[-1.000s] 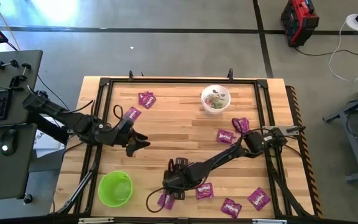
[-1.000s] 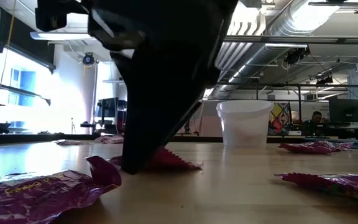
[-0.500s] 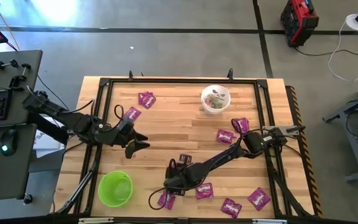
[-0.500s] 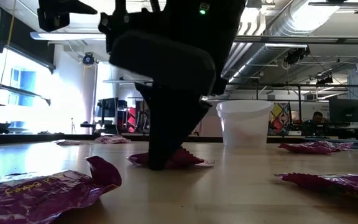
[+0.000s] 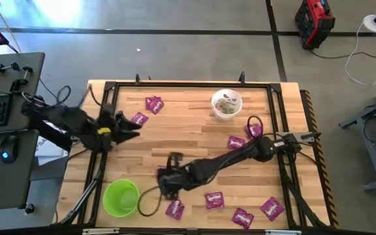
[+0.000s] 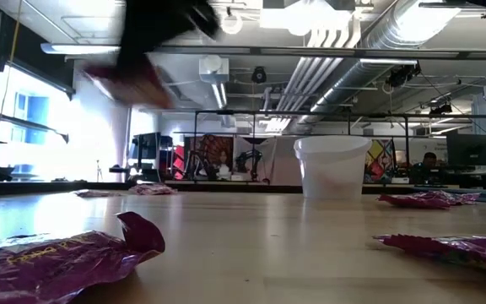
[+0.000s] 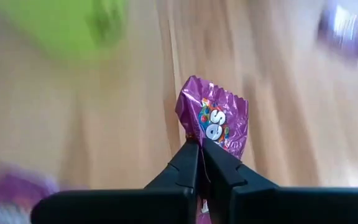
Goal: Sort candy by brand, put in halloween buckets
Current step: Put the purple candy into the green bucket, then adjust the green bucket, then put the purple candy into the green bucket
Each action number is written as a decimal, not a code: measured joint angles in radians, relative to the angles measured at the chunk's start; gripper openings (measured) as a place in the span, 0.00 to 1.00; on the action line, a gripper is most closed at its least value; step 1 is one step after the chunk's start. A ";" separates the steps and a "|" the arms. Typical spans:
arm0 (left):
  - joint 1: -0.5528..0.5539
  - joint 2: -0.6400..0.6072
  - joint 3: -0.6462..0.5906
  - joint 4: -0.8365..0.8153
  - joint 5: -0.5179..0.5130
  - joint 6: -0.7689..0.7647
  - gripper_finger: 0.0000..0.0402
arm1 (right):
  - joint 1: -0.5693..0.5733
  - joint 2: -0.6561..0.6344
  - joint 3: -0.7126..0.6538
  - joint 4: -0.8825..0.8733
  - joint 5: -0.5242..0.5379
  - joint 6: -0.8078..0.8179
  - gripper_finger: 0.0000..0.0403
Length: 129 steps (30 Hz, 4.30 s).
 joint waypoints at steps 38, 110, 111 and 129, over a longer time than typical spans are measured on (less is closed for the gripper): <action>0.000 -0.005 -0.001 0.019 -0.134 -0.049 0.53 | -0.075 0.197 -0.039 1.065 -0.448 0.197 0.30; -0.394 0.793 -0.002 -0.300 0.208 -0.114 0.00 | 0.110 -0.888 -1.274 0.505 -0.096 0.587 0.00; -0.385 0.793 -0.002 -0.289 0.208 -0.100 0.00 | 0.110 -0.888 -1.274 0.505 -0.095 0.587 0.00; -0.330 0.656 -0.002 -0.279 0.345 -0.070 0.00 | 0.110 -0.887 -1.273 0.572 -0.090 0.596 0.00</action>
